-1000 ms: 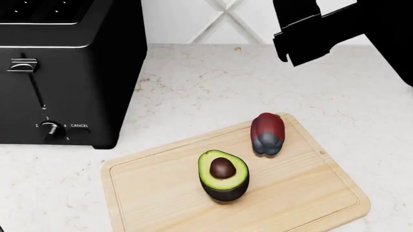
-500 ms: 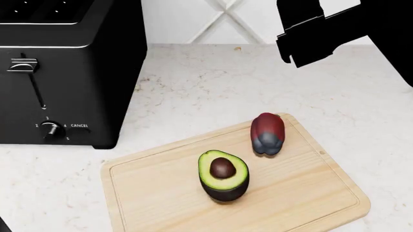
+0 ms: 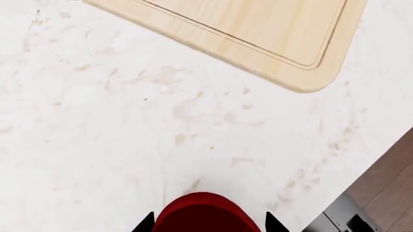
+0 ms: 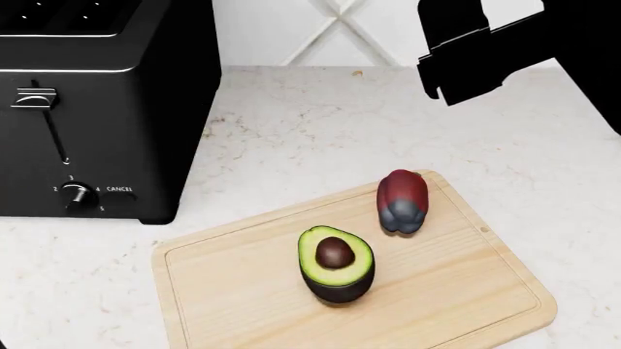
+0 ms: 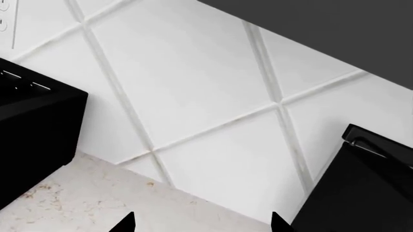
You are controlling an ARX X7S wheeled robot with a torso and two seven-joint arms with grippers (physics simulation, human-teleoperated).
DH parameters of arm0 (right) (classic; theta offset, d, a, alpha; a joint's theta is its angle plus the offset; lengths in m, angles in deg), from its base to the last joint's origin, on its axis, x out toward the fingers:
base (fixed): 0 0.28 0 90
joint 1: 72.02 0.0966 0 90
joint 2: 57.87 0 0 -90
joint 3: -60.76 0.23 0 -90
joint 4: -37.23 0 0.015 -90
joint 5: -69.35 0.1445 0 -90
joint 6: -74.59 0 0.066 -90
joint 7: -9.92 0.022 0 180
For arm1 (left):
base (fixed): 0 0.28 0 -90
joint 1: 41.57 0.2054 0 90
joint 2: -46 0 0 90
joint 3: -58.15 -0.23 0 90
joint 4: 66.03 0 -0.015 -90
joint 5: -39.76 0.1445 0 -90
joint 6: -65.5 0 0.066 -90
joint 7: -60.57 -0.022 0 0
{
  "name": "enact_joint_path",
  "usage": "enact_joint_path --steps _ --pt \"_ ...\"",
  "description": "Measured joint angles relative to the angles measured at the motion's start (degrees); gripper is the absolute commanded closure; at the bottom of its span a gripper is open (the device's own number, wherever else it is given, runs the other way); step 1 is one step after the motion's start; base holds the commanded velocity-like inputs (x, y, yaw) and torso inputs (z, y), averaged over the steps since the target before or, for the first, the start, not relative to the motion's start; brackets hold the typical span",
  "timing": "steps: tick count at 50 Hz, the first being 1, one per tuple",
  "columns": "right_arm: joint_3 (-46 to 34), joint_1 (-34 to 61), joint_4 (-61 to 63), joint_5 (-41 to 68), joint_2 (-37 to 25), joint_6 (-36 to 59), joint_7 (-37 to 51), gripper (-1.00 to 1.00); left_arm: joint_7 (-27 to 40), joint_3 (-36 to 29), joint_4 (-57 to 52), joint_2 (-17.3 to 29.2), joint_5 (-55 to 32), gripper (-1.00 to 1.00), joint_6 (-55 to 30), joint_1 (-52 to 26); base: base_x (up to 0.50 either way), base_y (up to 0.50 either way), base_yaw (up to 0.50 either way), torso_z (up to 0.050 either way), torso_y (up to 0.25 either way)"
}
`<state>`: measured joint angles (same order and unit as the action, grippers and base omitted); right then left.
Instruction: Place the avocado, onion, tomato and bell pepper on the cutting board.
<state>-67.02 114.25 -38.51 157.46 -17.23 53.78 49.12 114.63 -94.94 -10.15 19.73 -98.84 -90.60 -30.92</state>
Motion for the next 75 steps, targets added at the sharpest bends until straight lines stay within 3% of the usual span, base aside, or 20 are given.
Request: enact_joint_path --steps 17,30,56,75 --pt "0.2 0.9 0.2 1.0 -0.4 0.3 0.6 -1.0 3.3 0.9 4.7 -6.9 -6.0 1.0 -2.3 -12.8 0.0 0.0 0.0 0.0 0.0" --pt "-0.1 0.7 0.0 0.4 -0.4 0.0 0.2 -1.0 1.3 2.9 9.3 -14.0 -3.8 1.0 -3.1 -16.5 0.0 0.0 0.0 0.0 0.0" --pt "-0.3 -0.9 0.8 0.3 -1.0 -1.3 0.1 -1.0 -13.4 7.3 23.2 -23.4 19.0 1.0 -8.3 -12.9 0.0 0.0 0.0 0.0 0.0" --pt "-0.4 -1.6 1.1 0.4 -1.6 -1.8 0.0 -1.0 -23.9 7.6 30.1 -28.6 32.7 1.0 -7.3 -10.9 0.0 0.0 0.0 0.0 0.001"
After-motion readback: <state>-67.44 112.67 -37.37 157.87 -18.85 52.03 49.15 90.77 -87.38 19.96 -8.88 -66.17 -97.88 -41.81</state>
